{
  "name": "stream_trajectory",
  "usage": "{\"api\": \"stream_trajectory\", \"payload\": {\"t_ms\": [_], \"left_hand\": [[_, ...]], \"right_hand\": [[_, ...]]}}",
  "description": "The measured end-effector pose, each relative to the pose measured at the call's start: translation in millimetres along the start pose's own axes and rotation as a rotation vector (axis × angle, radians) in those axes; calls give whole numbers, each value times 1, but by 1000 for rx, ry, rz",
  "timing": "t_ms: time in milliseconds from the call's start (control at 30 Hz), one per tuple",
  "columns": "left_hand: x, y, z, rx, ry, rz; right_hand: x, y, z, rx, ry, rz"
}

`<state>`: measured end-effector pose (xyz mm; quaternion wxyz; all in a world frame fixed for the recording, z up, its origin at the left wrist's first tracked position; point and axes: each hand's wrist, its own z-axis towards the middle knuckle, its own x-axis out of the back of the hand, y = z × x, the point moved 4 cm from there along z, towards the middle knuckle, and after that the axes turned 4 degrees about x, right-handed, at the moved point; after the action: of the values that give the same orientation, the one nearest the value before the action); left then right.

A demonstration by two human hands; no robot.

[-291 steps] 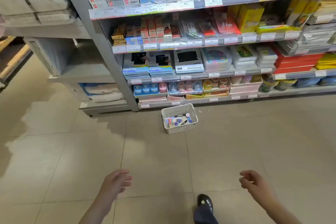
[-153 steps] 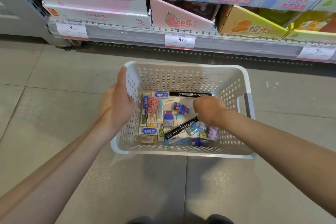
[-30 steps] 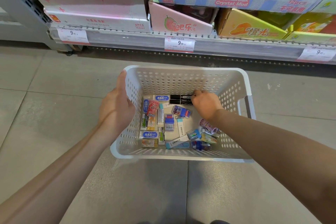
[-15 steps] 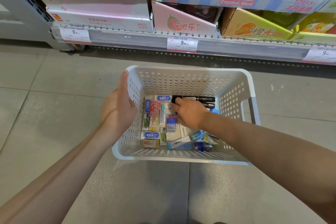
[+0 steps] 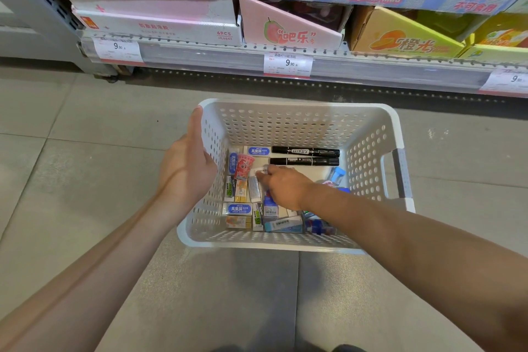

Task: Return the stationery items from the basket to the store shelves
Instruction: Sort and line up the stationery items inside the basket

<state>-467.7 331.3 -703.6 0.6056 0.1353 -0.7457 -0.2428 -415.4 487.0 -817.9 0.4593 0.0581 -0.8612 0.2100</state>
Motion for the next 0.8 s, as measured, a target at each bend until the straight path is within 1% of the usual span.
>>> {"api": "stream_trajectory", "payload": {"t_ms": [133, 200, 267, 300, 367, 500, 667, 733, 800], "left_hand": [[0, -2, 2, 26, 4, 39], [1, -1, 1, 19, 6, 37], [1, 0, 1, 8, 6, 31], [1, 0, 0, 1, 4, 28], [1, 0, 0, -4, 1, 16], [1, -1, 2, 3, 11, 46], [0, -2, 3, 27, -3, 69], [0, -2, 3, 29, -2, 71], [1, -1, 2, 26, 5, 59]], "right_hand": [[6, 3, 0, -18, -51, 155], [14, 7, -6, -55, 12, 201], [25, 17, -12, -147, 132, 106], [28, 21, -15, -198, 150, 49], [28, 24, -17, -239, 112, -12], [24, 23, -15, -200, -6, 23], [20, 19, -11, -211, -22, -4], [22, 20, -12, -238, 20, -2], [27, 23, -15, -277, 128, 9]]}}
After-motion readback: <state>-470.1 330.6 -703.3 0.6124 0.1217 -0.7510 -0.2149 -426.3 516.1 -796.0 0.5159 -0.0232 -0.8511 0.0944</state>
